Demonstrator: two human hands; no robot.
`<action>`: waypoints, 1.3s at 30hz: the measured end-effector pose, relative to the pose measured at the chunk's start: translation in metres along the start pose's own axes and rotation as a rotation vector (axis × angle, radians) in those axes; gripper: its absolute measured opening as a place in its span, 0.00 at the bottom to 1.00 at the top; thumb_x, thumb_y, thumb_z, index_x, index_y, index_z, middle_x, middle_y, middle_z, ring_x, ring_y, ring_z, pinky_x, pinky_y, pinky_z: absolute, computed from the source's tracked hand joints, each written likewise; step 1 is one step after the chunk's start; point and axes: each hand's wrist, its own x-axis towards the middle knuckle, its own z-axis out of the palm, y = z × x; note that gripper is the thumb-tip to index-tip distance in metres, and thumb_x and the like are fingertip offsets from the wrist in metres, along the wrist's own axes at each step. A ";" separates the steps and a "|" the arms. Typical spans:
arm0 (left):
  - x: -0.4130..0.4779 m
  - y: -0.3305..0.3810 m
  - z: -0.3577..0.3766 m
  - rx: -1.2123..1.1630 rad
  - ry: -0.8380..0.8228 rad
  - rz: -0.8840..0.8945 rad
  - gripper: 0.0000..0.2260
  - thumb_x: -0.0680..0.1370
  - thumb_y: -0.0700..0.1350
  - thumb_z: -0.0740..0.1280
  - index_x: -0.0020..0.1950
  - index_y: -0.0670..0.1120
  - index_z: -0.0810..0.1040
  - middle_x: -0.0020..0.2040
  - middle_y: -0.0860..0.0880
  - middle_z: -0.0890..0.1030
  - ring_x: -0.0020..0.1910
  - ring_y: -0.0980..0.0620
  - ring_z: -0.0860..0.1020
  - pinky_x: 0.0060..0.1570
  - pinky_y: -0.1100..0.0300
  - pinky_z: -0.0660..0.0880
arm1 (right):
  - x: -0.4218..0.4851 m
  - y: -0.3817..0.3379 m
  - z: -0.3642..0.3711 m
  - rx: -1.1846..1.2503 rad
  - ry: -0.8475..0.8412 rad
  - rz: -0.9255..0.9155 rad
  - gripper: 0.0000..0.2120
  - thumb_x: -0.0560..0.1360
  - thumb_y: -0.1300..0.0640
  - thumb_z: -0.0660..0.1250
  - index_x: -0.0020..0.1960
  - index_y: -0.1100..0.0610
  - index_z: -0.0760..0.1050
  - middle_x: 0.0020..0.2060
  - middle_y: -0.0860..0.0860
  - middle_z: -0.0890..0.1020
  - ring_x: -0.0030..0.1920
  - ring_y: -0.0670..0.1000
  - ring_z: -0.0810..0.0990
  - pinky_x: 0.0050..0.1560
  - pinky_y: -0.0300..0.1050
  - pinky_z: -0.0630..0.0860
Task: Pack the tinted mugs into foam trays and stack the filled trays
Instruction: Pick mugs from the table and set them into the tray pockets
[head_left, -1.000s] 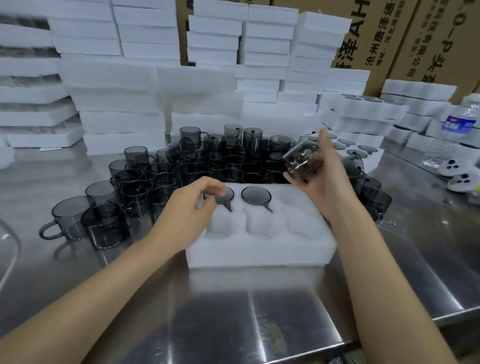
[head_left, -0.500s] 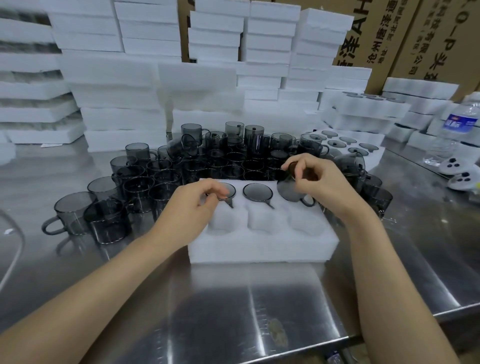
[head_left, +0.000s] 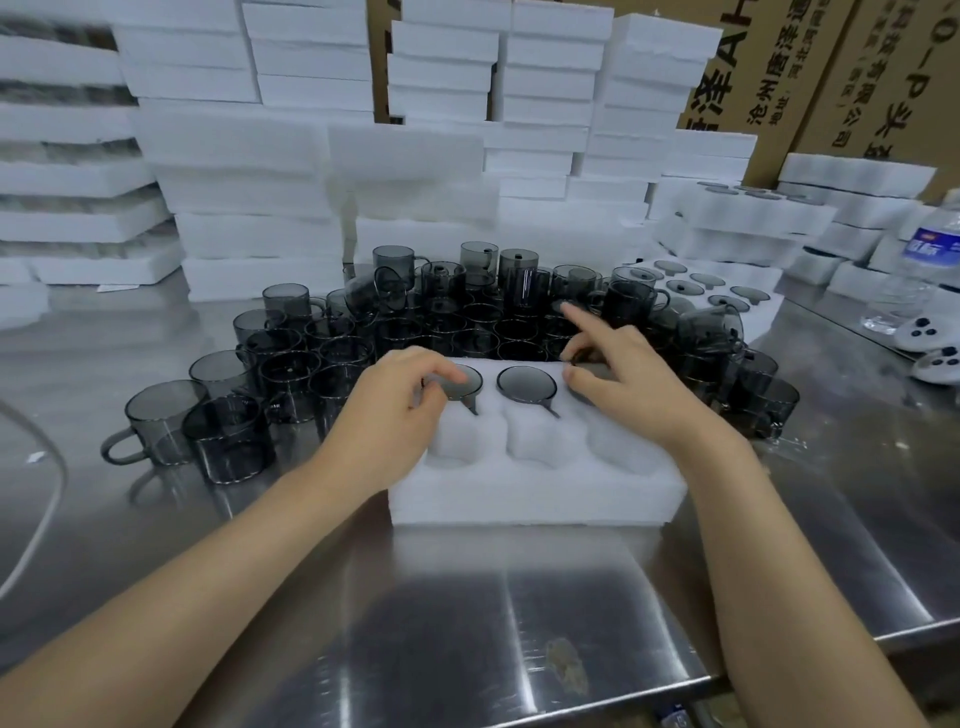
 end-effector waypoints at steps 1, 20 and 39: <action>0.002 -0.001 0.000 0.066 0.025 0.038 0.14 0.78 0.33 0.60 0.52 0.48 0.80 0.53 0.53 0.78 0.54 0.56 0.72 0.53 0.77 0.63 | 0.000 0.000 0.001 -0.127 -0.016 -0.006 0.25 0.79 0.52 0.61 0.75 0.44 0.62 0.63 0.42 0.74 0.61 0.46 0.65 0.65 0.42 0.59; 0.118 -0.044 -0.021 0.319 -0.016 -0.356 0.14 0.80 0.47 0.60 0.62 0.46 0.78 0.63 0.40 0.75 0.66 0.39 0.70 0.61 0.52 0.70 | 0.002 0.008 0.008 -0.482 -0.215 0.107 0.44 0.65 0.27 0.32 0.76 0.40 0.53 0.74 0.42 0.61 0.73 0.47 0.53 0.69 0.52 0.51; 0.046 0.035 -0.059 -0.325 0.119 -0.110 0.23 0.71 0.54 0.75 0.65 0.50 0.78 0.56 0.57 0.81 0.52 0.62 0.80 0.56 0.67 0.75 | 0.008 -0.005 0.002 -0.391 -0.132 0.194 0.30 0.76 0.33 0.41 0.67 0.42 0.70 0.59 0.48 0.77 0.66 0.56 0.65 0.64 0.57 0.56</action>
